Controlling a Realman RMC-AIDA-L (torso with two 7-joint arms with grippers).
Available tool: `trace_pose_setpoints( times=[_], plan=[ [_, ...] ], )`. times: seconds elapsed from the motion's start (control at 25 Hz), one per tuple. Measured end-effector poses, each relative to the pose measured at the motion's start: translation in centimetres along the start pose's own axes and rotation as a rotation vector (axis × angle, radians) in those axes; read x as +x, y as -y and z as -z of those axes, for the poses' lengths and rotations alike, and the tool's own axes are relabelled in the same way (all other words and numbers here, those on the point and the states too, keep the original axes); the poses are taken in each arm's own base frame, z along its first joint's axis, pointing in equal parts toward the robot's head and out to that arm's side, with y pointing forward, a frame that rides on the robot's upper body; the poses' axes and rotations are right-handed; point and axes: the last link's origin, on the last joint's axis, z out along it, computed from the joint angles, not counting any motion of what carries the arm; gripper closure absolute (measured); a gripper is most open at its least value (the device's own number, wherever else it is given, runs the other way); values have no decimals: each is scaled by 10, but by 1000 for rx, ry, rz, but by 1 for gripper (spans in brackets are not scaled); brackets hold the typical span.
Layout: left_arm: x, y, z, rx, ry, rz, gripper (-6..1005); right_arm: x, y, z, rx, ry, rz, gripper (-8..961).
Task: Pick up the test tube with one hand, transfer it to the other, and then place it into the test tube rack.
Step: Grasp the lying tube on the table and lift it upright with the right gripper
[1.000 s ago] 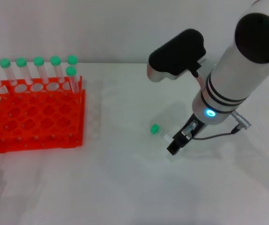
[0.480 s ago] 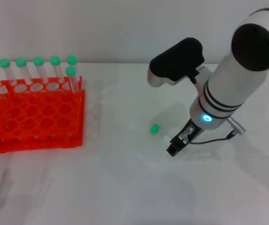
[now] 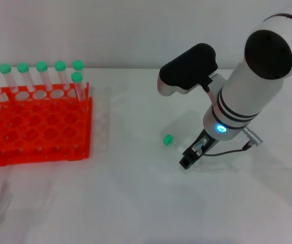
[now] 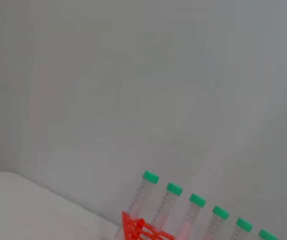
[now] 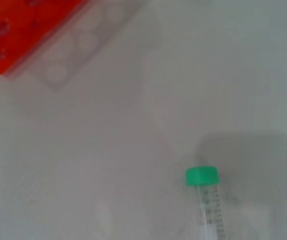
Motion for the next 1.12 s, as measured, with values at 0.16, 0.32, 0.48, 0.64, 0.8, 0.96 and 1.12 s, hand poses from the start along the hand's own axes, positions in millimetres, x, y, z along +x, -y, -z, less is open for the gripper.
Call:
trace_pose_setpoints(
  times=[0.16, 0.32, 0.48, 0.64, 0.8, 0.96, 1.12],
  plan=[
    [1, 0, -3, -2, -5, -2, 142, -1, 0, -2, -11, 2, -10, 338],
    [1, 2, -7, -4, 3, -12, 143, -2, -1, -4, -32, 5, -27, 348],
    [3, 3, -8, -4, 0, -17, 143, -3, -1, -5, -34, 8, -31, 369],
    [3, 3, -8, -2, -3, -17, 143, -2, 0, -6, -31, 2, -36, 390],
    [3, 3, -8, -1, -5, -18, 143, 1, 2, -8, -21, -17, -35, 504],
    [4, 3, -8, -2, -7, -18, 143, 3, 2, -9, -16, -27, -30, 534],
    [4, 4, -7, 0, -6, -18, 143, 5, 2, -9, -17, -40, -29, 564]
  ],
)
